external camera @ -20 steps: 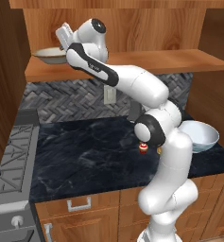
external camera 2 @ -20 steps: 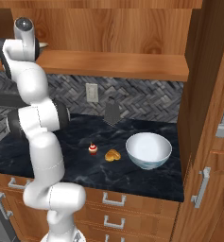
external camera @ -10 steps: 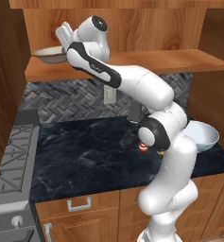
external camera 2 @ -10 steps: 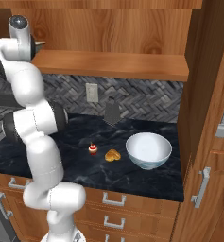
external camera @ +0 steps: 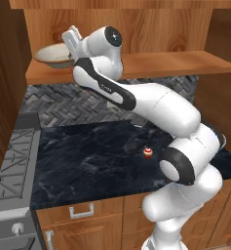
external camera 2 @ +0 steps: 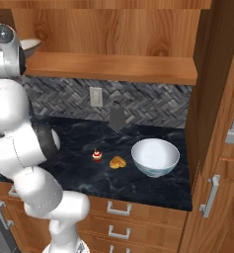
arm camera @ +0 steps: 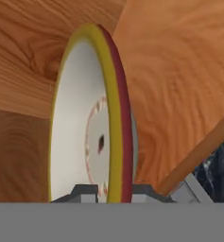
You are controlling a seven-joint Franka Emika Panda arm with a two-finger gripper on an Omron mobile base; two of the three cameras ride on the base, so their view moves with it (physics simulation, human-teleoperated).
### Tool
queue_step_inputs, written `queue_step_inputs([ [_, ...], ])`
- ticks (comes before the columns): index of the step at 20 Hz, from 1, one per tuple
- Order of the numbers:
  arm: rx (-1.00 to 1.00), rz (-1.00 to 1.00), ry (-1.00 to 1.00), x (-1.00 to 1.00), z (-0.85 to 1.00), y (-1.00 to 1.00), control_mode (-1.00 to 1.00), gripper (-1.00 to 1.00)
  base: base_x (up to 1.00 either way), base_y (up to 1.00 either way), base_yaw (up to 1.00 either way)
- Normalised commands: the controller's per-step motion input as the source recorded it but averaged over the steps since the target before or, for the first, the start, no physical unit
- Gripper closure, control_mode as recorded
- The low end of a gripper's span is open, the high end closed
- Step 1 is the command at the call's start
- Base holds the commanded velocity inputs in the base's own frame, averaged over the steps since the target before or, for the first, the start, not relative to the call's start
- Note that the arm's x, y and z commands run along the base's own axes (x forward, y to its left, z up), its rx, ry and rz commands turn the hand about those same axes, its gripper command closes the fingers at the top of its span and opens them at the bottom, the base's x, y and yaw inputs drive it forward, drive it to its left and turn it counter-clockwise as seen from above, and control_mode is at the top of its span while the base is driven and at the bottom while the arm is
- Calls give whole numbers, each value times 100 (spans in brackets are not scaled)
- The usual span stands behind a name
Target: Pick both bowls and place them on the counter. Then place the cupcake in one bowl and place the bread in the other bowl.
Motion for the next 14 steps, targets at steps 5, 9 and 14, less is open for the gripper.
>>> queue_step_inputs([
  [5, 4, -1, -16, -79, 0, -56, -100, 100, 0, 0, 0],
  [9, 7, -1, -2, -77, 0, -80, -100, 100, 0, 0, 0],
  [14, 5, 0, 1, -62, -12, -81, -100, 100, 0, 0, 0],
])
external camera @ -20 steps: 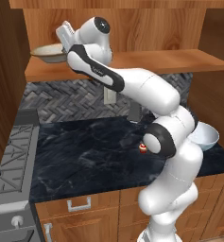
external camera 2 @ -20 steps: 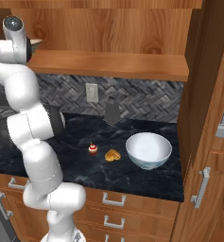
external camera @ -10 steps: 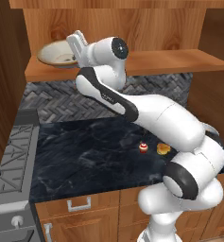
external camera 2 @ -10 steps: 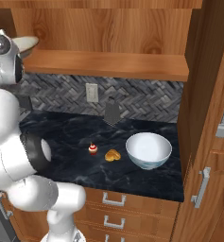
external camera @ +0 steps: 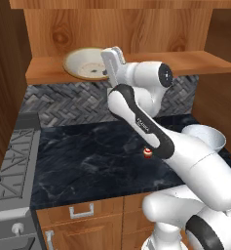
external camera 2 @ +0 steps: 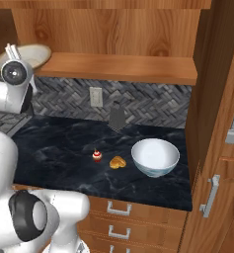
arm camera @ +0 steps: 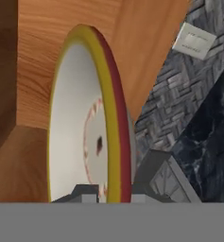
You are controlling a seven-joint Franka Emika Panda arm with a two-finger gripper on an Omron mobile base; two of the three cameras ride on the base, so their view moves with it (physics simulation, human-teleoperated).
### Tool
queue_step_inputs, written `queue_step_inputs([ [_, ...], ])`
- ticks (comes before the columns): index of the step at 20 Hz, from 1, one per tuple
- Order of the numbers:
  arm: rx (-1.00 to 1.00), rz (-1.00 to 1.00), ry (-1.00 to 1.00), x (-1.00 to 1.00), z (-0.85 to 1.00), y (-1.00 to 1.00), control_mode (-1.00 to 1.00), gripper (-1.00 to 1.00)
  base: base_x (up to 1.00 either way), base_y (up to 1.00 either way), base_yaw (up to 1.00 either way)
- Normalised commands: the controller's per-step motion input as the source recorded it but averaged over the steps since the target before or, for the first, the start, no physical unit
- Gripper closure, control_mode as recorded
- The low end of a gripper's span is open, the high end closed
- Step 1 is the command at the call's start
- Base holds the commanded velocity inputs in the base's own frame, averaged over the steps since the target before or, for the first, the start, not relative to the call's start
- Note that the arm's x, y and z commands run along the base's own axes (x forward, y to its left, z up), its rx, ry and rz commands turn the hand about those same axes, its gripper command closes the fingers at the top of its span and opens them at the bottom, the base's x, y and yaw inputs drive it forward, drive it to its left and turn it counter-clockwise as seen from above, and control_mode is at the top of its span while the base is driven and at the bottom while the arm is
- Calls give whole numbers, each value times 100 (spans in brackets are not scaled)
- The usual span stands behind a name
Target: Pick both bowls and place them on the counter. Then place the cupcake in one bowl and place the bread in the other bowl.
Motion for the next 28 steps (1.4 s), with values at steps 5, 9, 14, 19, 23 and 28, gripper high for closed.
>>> queue_step_inputs([
  [5, 3, 0, 6, -54, -16, -88, -100, 100, 0, 0, 0],
  [9, 1, 1, 9, -55, -22, -87, -100, 100, 0, 0, 0],
  [14, 0, 11, 18, -40, -44, -53, -100, 100, 0, 0, 0],
  [19, -4, 18, 31, -11, -51, -24, -100, 100, 0, 0, 0],
  [23, -1, 19, 30, -4, -62, -20, -100, 100, 0, 0, 0],
  [28, 0, 21, 20, 0, -71, -11, -100, 100, 0, 0, 0],
])
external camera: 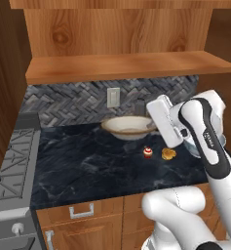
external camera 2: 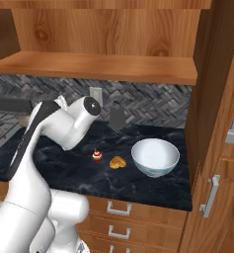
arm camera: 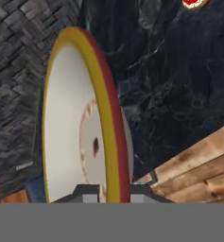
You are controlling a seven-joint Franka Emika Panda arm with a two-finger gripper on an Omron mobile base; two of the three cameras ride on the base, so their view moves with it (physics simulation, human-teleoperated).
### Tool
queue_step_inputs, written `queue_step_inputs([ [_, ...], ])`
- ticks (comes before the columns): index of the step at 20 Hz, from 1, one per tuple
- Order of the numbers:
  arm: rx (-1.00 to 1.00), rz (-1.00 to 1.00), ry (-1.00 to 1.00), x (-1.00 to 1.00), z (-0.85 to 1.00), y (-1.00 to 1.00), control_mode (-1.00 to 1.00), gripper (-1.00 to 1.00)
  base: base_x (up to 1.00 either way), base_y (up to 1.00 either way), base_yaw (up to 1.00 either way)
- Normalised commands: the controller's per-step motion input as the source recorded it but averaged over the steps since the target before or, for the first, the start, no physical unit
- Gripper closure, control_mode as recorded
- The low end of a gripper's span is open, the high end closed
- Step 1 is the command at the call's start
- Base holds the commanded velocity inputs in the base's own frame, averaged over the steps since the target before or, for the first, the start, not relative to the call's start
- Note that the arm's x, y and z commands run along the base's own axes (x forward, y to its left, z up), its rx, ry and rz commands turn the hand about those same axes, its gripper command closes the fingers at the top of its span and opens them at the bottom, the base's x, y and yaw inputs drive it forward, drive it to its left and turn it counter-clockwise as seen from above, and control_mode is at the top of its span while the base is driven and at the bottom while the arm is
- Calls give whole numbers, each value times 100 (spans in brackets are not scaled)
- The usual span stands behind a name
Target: Pick both bowls and place them on the counter. Then place the cupcake in one bowl and place the bread in the other bowl.
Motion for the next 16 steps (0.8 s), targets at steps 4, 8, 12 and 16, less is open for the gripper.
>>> queue_step_inputs([
  [4, 0, 21, 7, 0, -73, 2, -100, 100, 0, 0, 0],
  [8, -1, 19, 0, 0, -63, 5, -100, 100, 0, 0, 0],
  [12, 0, 20, 0, 2, -42, 3, -100, 100, 0, 0, 0],
  [16, -1, 10, 0, 0, -27, 0, -100, 100, 0, 0, 0],
])
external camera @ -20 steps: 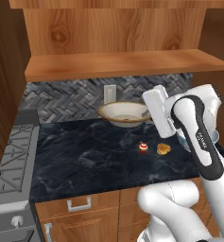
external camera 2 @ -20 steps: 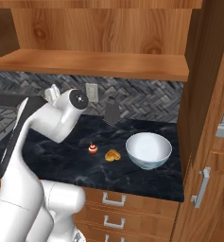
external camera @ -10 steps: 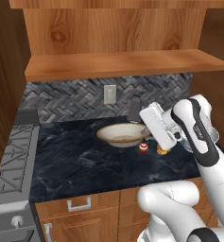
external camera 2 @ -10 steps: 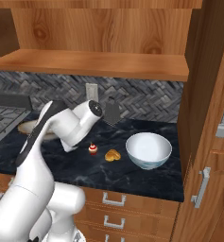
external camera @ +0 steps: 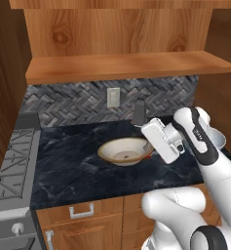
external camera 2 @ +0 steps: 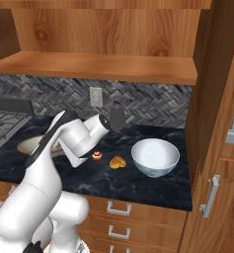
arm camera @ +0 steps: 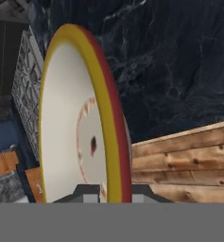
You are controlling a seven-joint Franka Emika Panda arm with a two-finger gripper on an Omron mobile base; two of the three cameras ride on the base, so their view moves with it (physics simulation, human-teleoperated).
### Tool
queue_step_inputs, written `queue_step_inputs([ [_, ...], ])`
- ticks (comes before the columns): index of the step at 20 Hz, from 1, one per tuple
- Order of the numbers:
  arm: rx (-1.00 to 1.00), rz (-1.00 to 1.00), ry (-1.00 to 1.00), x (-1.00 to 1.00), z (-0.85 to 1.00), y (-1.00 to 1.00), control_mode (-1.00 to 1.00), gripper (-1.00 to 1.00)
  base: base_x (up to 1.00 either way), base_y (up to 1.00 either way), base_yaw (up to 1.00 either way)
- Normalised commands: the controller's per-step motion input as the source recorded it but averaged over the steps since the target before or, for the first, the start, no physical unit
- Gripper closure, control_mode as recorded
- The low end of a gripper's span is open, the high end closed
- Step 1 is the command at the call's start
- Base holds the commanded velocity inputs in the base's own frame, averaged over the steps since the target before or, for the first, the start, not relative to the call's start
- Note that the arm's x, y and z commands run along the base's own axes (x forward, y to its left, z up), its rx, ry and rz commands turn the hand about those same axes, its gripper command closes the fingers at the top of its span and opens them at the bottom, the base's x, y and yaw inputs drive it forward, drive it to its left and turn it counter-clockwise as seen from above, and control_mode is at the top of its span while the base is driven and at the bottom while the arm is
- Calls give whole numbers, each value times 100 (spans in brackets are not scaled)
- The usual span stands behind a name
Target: Pick both bowls and place them on the counter. Then place the cupcake in one bowl and place the bread in the other bowl.
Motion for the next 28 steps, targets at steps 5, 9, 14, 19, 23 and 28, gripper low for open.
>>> queue_step_inputs([
  [5, 0, 0, 0, 2, -22, 0, -100, 100, 0, 0, 0],
  [9, 0, 0, 0, 22, -32, 0, -100, 100, 0, 0, 0],
  [14, 0, 0, 0, 25, -32, 5, -100, 100, 0, 0, 0],
  [19, -2, -2, 0, 28, -32, 11, -100, 100, 0, 0, 0],
  [23, -3, -2, -2, 21, -33, 13, -100, 100, 0, 0, 0],
  [28, -3, -4, 0, 21, -25, 6, -100, 100, 0, 0, 0],
])
